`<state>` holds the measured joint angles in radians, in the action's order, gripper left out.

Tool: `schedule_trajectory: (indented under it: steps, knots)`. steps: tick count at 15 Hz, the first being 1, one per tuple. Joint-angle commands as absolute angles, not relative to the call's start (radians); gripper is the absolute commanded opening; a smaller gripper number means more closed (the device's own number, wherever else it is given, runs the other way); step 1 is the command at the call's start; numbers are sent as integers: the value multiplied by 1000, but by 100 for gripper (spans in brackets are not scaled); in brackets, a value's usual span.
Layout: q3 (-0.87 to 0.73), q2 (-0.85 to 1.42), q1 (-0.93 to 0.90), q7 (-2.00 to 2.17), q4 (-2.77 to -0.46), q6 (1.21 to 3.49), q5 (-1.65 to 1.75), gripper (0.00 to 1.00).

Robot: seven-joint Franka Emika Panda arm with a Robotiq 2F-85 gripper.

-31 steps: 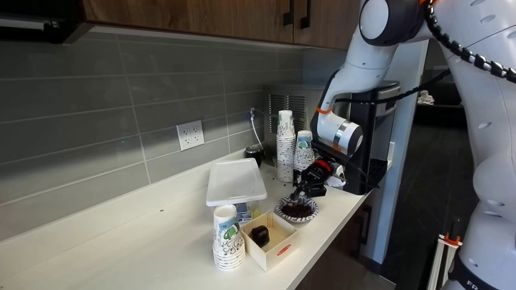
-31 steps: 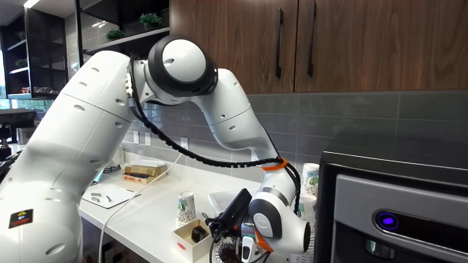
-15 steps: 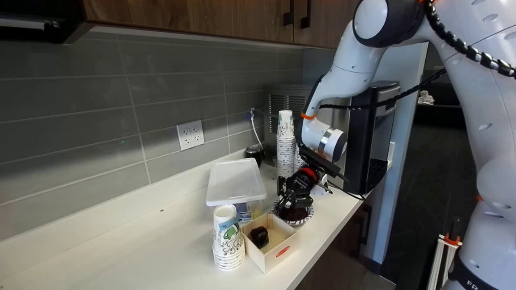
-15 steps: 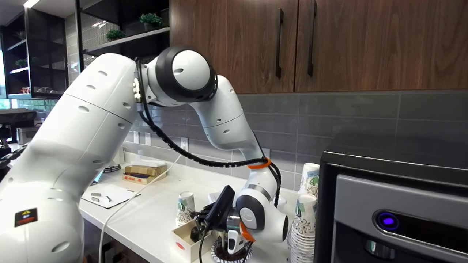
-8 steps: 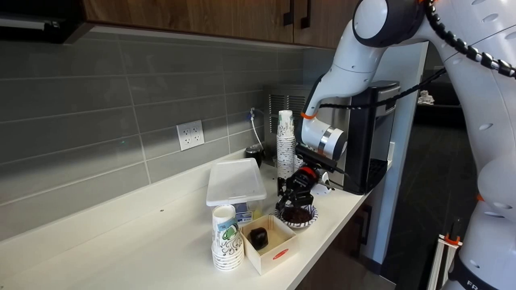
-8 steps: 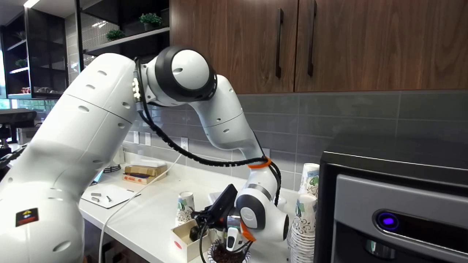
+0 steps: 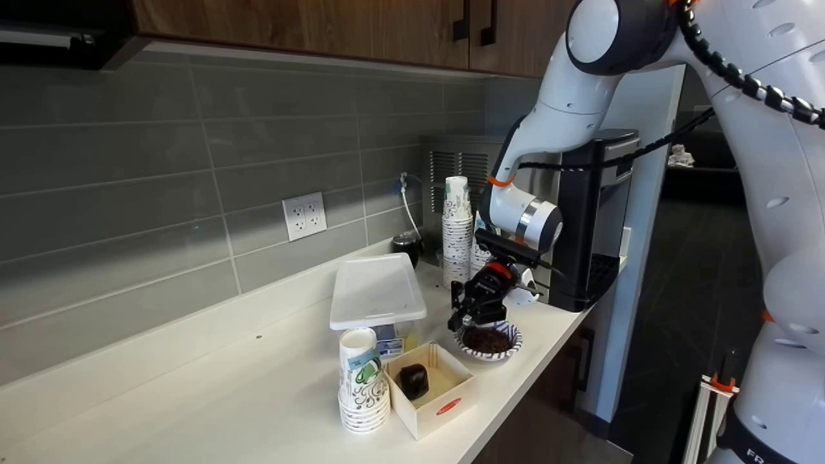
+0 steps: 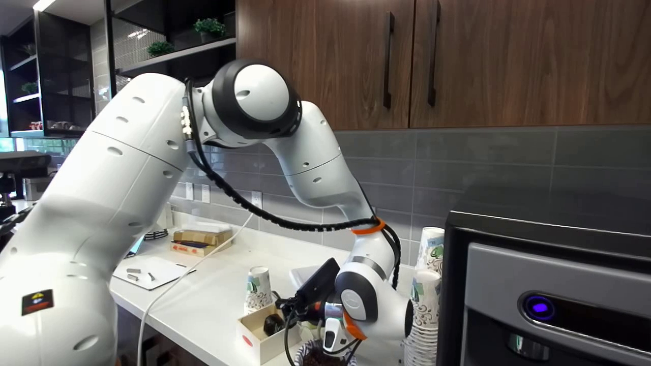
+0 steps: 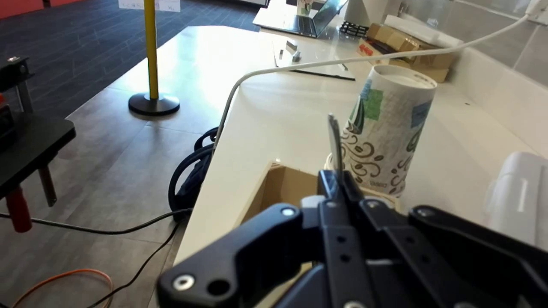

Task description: Use the cake slicer to stir in the bowl

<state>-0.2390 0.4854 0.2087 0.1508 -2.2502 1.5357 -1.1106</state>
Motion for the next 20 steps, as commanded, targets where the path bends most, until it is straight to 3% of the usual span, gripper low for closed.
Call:
schedule_trajectory:
  steps: [1,11,12,13,20]
  knots:
    - [-261,463,191,217,-2259,1633,-1125,1]
    - [-227,480,157,338,-2247,1828,-1116,1]
    - [-222,483,153,340,-2247,1836,-1114,28]
    - [-218,484,151,342,-2248,1841,-1112,29]
    - [-205,498,146,344,-2247,1851,-1110,81]
